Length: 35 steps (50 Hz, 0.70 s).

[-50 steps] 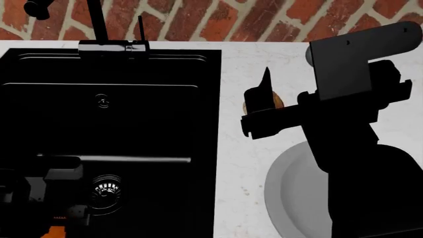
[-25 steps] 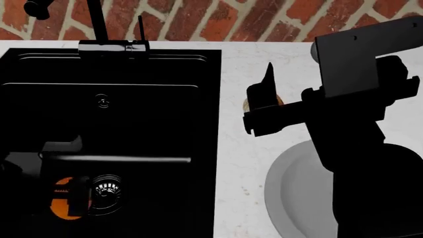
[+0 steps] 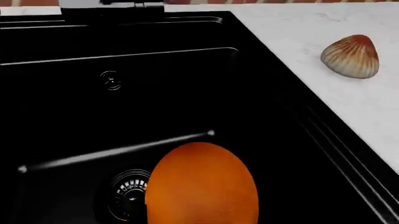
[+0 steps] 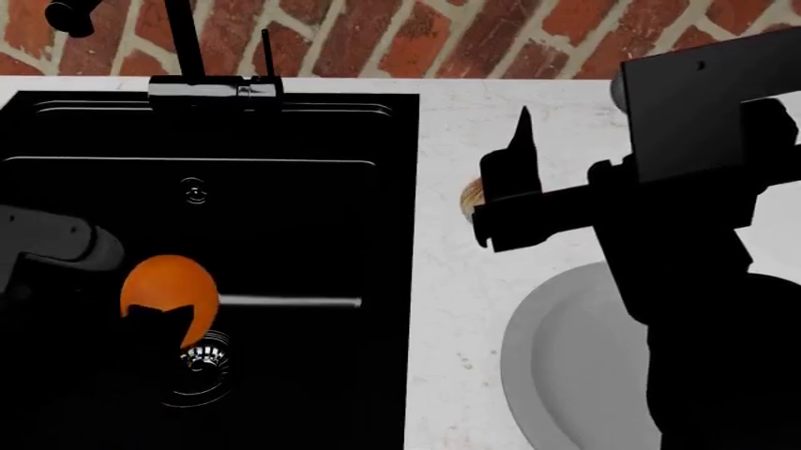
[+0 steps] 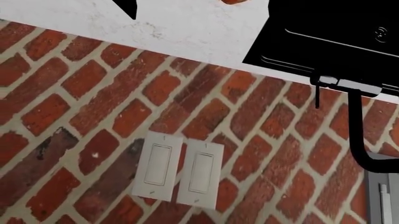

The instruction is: Pick the orange from the sink and place it on the plate located on the counter

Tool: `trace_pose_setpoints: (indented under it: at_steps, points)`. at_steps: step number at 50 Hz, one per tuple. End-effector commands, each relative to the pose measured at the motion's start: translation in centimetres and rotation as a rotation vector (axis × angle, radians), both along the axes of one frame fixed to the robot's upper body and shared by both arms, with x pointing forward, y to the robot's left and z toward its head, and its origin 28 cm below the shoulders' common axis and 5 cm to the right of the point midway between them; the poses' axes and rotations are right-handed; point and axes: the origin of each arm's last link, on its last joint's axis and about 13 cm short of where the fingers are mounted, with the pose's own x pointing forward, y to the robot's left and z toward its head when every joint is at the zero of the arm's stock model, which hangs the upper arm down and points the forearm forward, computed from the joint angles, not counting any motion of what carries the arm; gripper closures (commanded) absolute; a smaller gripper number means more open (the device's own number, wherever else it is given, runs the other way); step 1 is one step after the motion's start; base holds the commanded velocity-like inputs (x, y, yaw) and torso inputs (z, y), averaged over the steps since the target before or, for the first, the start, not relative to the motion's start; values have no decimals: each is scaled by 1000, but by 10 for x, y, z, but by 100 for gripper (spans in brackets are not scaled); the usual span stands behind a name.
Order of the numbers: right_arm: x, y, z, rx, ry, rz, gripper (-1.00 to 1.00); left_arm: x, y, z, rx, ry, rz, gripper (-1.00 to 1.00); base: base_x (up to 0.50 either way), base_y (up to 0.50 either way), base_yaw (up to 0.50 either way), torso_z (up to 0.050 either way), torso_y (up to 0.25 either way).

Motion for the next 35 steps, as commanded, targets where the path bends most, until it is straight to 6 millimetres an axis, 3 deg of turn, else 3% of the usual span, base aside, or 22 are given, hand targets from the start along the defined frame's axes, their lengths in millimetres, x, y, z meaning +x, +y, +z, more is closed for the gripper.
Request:
trace_pose_setpoints:
  at_steps: [1,10,20,23,35]
  points:
    - [-4,0,4,11,-18,-1,-100,-33,-5,14,-33,-167,-99,100,0,0,0,0,0]
    - [-6,1,5,12,-22,-3,-100,-42,-10,9,-80,-185,-154,100,0,0,0,0,0]
    - [-8,-4,8,9,-28,-15,-100,-57,-24,31,-133,-248,-296,100,0,0,0,0,0]
    - [-10,-7,10,11,-31,-22,-100,-57,-29,42,-151,-255,-339,100,0,0,0,0,0]
    - [-20,-17,20,16,-55,-66,-100,-41,-50,44,-168,-263,-447,100,0,0,0,0,0]
